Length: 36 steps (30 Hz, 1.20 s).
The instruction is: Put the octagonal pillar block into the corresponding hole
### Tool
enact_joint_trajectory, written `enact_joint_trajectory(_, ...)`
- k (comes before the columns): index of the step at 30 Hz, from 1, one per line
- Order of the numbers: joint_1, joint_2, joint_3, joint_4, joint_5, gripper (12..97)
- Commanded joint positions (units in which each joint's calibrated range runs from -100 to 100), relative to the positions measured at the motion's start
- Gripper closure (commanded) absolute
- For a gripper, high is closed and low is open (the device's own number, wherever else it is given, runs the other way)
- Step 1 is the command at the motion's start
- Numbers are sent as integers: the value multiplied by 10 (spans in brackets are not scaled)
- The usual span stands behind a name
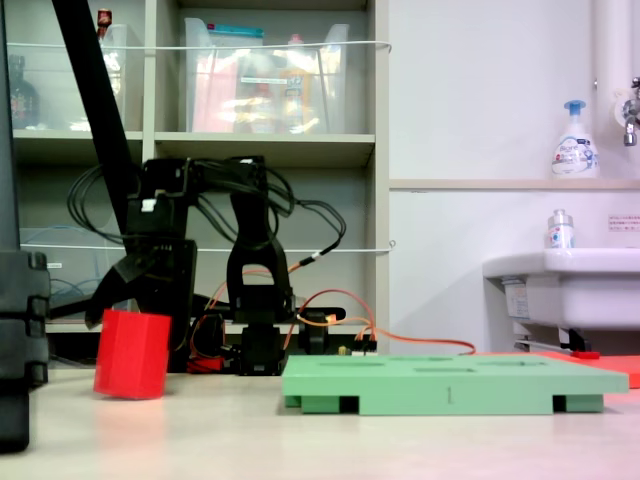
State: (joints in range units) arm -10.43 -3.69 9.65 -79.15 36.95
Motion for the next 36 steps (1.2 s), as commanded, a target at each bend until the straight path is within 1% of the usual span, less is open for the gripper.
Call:
enact_joint_trajectory(1, 1, 12, -28, -24, -1, 633)
enact_joint_trajectory(3, 3, 10, -29, -33, 1, 634)
enact_joint_trajectory(9, 9, 3, -30, -76, 34, 694)
enact_joint_trajectory(16, 23, -79, -29, -121, 88, 694)
enact_joint_trajectory(24, 55, -240, -27, -165, 139, 694)
enact_joint_trajectory(31, 117, -378, 55, -209, 195, 694)
enact_joint_trajectory(36, 197, -406, 95, -209, 254, 694)
